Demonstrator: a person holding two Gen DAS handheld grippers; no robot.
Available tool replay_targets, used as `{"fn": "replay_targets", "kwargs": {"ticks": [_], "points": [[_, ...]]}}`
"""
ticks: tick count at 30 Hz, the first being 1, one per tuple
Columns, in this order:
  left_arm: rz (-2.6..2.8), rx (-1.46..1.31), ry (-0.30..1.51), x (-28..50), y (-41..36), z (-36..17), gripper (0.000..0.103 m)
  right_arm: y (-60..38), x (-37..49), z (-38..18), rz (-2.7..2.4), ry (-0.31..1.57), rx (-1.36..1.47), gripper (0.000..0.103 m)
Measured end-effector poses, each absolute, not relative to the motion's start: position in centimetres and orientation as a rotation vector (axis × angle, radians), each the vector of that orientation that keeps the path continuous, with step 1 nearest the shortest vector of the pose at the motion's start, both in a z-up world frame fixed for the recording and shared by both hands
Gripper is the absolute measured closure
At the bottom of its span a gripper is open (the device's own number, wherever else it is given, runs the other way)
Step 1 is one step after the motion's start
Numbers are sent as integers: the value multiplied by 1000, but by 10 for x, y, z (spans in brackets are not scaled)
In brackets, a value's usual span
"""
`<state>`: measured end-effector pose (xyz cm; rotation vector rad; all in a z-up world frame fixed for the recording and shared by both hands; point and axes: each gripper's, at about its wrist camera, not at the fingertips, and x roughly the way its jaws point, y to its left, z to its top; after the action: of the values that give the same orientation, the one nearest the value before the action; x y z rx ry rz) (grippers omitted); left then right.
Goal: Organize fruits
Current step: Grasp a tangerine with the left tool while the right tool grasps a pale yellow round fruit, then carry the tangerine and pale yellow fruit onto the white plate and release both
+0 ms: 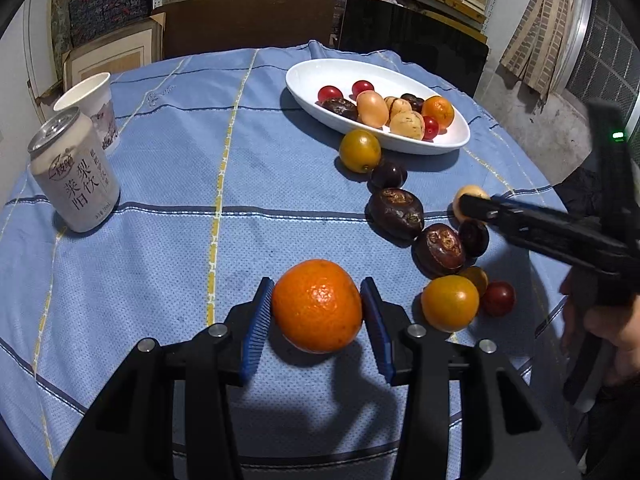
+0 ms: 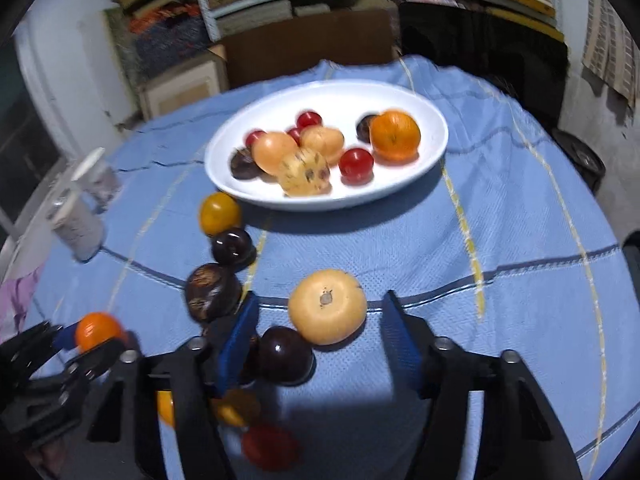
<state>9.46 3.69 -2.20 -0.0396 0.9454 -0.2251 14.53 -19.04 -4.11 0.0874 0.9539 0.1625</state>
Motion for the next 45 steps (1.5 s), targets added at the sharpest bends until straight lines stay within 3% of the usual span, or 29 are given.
{"fn": "replay_targets", "kwargs": {"ticks": [5, 8, 28, 36, 45], "points": [[-234, -45, 959, 96, 37, -27, 59, -188, 148, -45, 144, 944, 94, 52], [-231, -45, 967, 98, 36, -29, 59, -190, 148, -44, 139, 931, 93, 59], [-262, 38, 904, 99, 12, 13, 59, -244, 94, 19, 275, 752, 215, 59], [-283, 67, 824, 153, -13, 49, 59, -243, 125, 48, 287, 662, 187, 59], [-258, 55, 832, 253, -33, 35, 60, -228, 213, 29, 298, 700, 254, 59]]}}
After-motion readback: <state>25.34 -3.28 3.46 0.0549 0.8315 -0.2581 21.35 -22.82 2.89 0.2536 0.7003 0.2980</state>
